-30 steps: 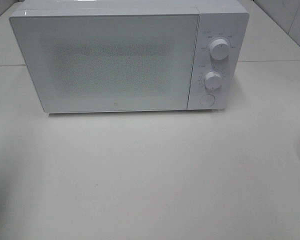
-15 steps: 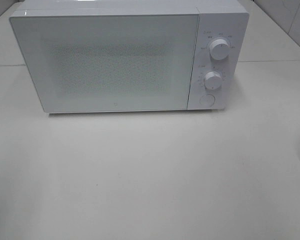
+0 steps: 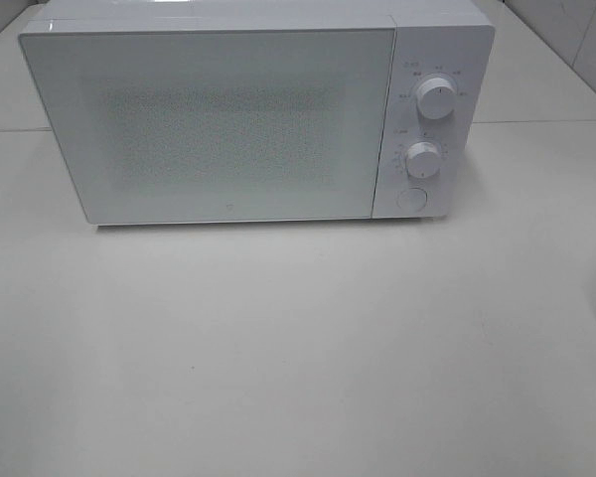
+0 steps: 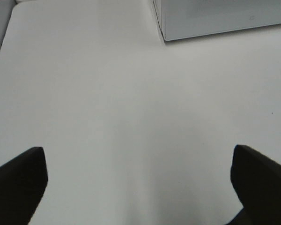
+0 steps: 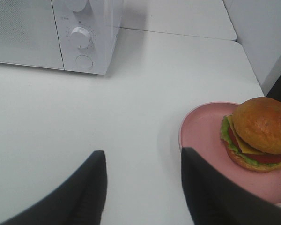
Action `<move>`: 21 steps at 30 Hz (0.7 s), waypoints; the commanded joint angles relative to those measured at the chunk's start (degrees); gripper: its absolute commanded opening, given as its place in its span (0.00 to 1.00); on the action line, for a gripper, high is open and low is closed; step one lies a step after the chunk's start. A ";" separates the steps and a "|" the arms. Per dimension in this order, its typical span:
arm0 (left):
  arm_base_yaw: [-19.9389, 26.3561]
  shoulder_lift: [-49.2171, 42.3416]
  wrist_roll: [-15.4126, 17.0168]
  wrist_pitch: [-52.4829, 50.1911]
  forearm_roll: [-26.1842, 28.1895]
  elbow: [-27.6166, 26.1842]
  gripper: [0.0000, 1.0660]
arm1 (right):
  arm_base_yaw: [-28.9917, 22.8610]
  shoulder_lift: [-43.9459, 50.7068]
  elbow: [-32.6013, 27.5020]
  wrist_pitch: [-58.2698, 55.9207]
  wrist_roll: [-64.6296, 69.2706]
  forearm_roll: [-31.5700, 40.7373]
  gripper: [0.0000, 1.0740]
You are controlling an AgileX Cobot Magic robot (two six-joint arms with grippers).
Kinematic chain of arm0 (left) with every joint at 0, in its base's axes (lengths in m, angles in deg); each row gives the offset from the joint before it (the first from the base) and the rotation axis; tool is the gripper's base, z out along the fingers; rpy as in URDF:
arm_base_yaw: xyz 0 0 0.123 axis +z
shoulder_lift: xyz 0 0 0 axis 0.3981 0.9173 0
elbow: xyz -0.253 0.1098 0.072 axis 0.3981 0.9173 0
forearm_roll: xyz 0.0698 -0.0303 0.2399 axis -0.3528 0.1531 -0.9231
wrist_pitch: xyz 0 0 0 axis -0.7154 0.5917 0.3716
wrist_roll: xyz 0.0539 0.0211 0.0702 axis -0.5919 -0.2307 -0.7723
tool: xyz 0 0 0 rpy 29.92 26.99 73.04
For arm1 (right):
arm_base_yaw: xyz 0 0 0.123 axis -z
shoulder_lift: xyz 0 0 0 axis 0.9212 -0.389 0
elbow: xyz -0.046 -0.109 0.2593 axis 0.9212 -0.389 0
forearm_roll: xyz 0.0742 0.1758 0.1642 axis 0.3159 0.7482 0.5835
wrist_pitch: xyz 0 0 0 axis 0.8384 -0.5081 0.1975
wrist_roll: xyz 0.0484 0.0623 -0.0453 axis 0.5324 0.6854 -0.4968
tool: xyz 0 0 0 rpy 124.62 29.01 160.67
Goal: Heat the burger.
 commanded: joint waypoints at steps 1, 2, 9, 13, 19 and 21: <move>0.11 -4.30 0.17 -0.80 0.00 0.23 0.96 | 0.06 1.60 0.00 0.34 0.17 -0.11 0.48; 0.11 -4.30 0.17 -0.80 0.00 0.23 0.96 | 0.06 1.60 0.00 0.34 0.17 -0.11 0.48; 0.11 -9.11 0.17 -0.80 -0.23 0.29 0.96 | 0.06 1.60 0.00 0.34 0.11 -0.11 0.48; 0.11 -9.05 0.17 -0.80 -0.29 0.29 0.96 | 0.06 1.60 0.00 0.34 0.17 -0.11 0.48; 0.11 -9.05 0.17 -0.80 -0.17 0.29 0.96 | 0.06 1.60 0.00 0.34 0.17 -0.11 0.48; 0.11 -9.05 0.17 -0.80 -0.17 0.29 0.96 | 0.06 1.60 0.00 0.34 0.17 -0.11 0.48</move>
